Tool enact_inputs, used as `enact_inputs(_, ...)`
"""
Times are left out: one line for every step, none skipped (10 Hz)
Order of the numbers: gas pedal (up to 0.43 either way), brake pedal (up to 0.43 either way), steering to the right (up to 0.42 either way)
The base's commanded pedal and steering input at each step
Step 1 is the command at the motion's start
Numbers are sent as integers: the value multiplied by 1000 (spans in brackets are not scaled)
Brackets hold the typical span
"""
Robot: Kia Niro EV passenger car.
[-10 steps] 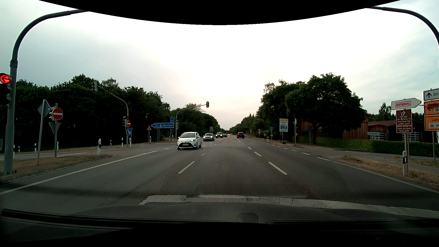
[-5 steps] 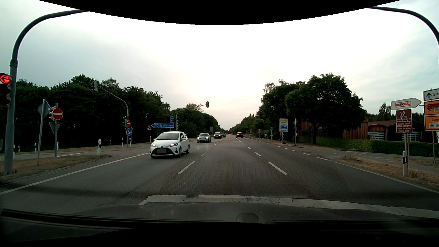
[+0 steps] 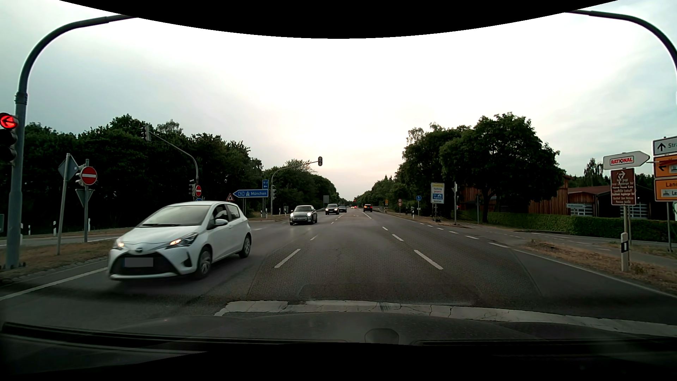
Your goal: Follow the waypoints while adhering to traffic rules and regulations
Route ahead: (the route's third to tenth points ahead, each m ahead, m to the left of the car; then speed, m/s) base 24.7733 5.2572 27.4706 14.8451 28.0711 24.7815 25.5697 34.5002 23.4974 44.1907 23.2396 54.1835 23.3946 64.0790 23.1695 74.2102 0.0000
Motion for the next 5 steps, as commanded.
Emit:
enact_inputs(0, 232, -1)
enact_inputs(0, 232, -1)
enact_inputs(0, 232, -1)
enact_inputs(0, 232, -1)
enact_inputs(0, 232, -1)
